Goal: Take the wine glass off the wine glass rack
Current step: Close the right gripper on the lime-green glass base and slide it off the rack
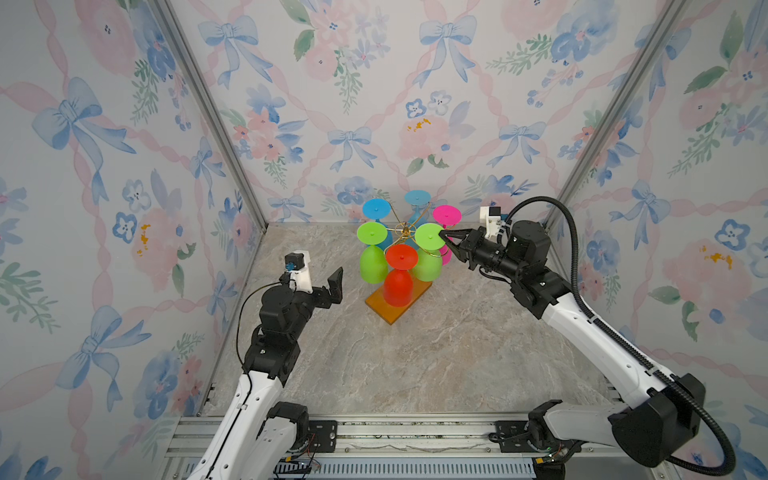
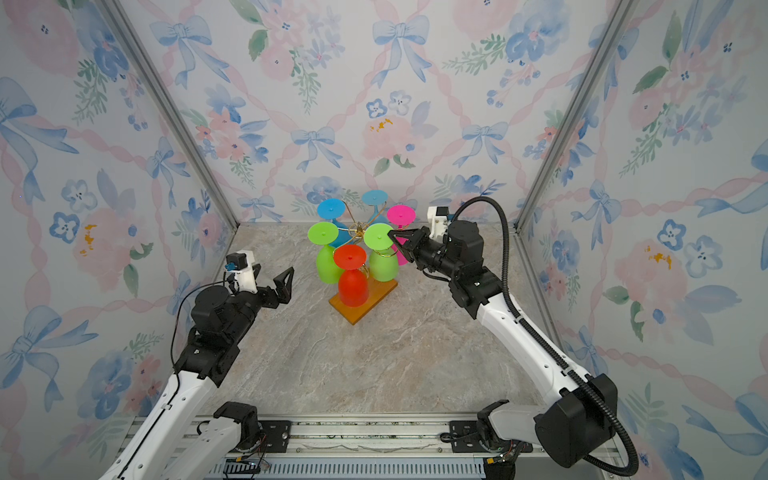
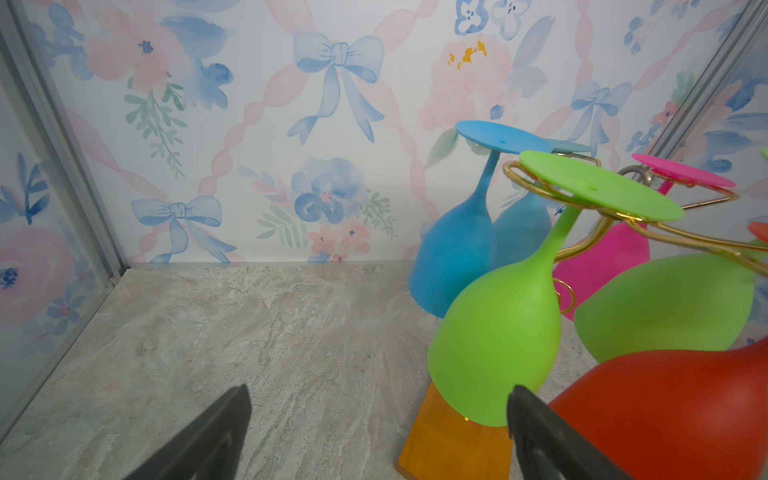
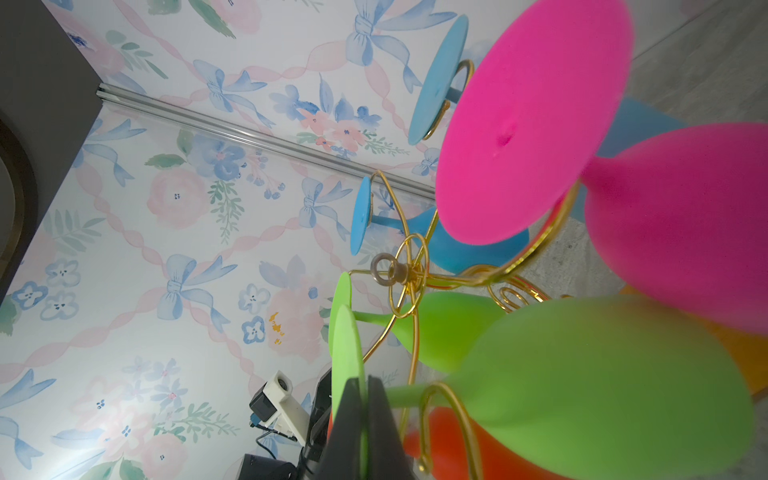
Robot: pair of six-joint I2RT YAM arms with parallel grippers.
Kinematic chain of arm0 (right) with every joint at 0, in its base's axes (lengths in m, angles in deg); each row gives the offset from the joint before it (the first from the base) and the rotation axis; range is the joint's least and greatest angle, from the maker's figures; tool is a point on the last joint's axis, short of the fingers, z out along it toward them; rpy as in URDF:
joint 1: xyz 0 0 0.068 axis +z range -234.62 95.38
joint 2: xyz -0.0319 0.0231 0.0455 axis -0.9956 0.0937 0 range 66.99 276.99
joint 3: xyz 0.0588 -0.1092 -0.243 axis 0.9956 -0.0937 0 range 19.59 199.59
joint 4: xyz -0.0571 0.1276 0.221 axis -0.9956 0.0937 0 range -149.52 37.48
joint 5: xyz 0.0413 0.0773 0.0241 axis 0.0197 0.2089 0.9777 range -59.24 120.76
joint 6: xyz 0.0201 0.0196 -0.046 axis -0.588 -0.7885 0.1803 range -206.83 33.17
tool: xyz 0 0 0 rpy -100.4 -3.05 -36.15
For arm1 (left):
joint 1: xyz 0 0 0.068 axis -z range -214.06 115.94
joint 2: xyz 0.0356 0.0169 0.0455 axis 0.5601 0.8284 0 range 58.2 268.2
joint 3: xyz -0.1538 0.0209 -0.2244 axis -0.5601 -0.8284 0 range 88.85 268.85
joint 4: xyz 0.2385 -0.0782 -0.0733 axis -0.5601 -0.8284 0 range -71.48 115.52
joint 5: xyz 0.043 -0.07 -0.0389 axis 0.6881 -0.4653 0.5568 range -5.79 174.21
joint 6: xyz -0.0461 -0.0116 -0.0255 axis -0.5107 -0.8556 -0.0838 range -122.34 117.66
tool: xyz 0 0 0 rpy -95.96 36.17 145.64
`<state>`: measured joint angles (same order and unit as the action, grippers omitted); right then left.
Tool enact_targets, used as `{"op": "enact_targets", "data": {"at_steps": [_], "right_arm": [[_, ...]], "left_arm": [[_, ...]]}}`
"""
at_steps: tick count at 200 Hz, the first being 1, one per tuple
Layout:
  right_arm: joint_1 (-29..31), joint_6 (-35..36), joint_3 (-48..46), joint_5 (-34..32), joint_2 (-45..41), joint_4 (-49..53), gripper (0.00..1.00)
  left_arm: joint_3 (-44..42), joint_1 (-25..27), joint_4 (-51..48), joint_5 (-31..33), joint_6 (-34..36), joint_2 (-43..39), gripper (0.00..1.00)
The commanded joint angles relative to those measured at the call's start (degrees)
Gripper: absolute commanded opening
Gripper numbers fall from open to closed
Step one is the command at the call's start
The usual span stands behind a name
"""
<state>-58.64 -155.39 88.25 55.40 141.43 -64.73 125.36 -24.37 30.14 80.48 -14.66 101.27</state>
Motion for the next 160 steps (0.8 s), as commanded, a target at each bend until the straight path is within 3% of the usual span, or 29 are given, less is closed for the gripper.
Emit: {"op": "enact_targets", "data": {"at_steps": [1, 160], "right_arm": [[0.04, 0.87, 1.85, -1.88, 0.19, -1.48, 0.00], [-3.39, -2.20, -4.31, -5.53, -6.06, -2.11, 0.00]], "left_arm": [[-0.60, -0.40, 1.36, -0.32, -0.78, -0.45, 0.98], [-0.81, -0.49, 1.35, -0.42, -1.04, -0.26, 0.98]]}}
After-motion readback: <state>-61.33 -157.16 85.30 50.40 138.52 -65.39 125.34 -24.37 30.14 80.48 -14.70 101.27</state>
